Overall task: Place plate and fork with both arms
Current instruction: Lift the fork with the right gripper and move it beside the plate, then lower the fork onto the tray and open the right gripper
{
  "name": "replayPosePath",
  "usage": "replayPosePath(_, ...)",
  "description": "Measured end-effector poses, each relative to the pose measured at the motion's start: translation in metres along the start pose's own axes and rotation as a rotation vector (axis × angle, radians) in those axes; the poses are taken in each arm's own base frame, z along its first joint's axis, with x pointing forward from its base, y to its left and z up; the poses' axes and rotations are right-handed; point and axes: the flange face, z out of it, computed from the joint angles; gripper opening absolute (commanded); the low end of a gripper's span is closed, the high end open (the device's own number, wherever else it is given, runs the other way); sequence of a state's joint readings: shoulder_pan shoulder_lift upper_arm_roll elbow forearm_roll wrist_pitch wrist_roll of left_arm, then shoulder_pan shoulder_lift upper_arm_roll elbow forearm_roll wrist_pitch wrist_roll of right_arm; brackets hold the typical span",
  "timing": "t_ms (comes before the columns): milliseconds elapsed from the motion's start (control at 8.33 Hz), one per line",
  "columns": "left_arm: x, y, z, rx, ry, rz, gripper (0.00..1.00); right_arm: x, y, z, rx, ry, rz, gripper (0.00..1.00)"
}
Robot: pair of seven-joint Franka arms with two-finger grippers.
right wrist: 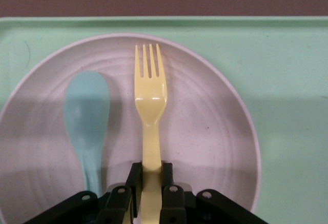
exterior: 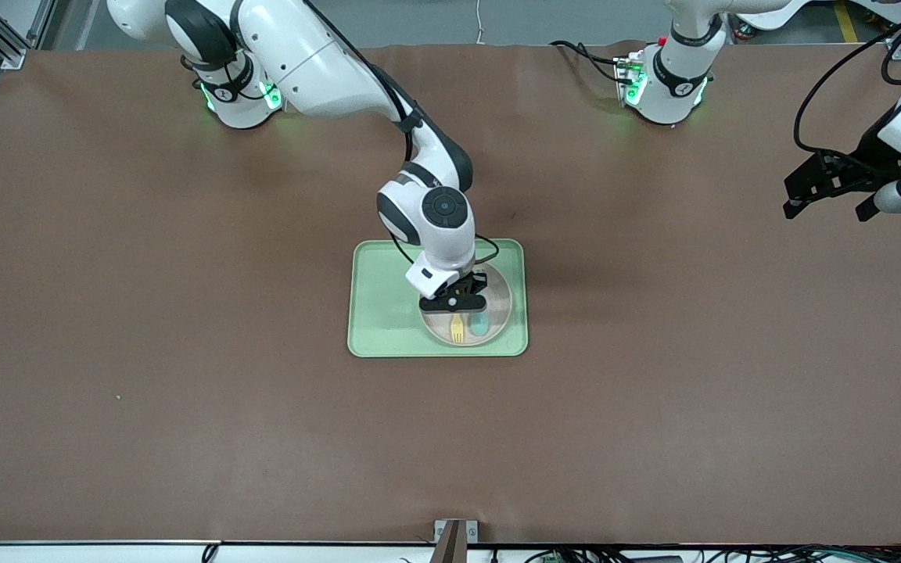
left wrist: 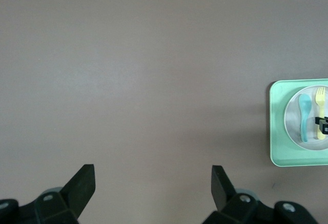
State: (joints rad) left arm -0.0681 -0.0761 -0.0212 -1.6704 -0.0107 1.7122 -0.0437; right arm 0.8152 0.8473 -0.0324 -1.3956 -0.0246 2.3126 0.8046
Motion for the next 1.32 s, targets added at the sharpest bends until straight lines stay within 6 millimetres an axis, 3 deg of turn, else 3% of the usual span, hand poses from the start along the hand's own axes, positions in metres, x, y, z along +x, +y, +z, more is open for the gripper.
replayPosePath(240, 0.0, -0.004, -0.001, 0.001, 0.002, -0.007, 1.0, 0.021, 0.013, -0.053, -0.014, 0.005, 0.068, 0.0)
replayPosePath(360, 0.0, -0.004, -0.001, 0.001, 0.002, -0.008, 1.0, 0.041, 0.036, -0.081, -0.014, 0.015, 0.11, 0.0)
replayPosePath(480, 0.0, -0.004, -0.001, 0.001, 0.003, -0.008, 1.0, 0.059, 0.07, -0.092, -0.015, 0.018, 0.161, 0.0)
replayPosePath(720, 0.0, -0.004, -0.002, 0.001, 0.003, -0.007, 1.0, 0.08, 0.137, -0.07, -0.011, 0.029, 0.213, 0.0)
replayPosePath(840, 0.0, -0.004, -0.002, 0.001, 0.003, -0.007, 1.0, 0.074, 0.15, -0.051, -0.009, 0.03, 0.214, 0.0)
replayPosePath(1320, 0.0, -0.003, -0.002, 0.001, 0.004, -0.005, 1.0, 0.035, 0.158, -0.002, 0.007, 0.032, 0.191, 0.0)
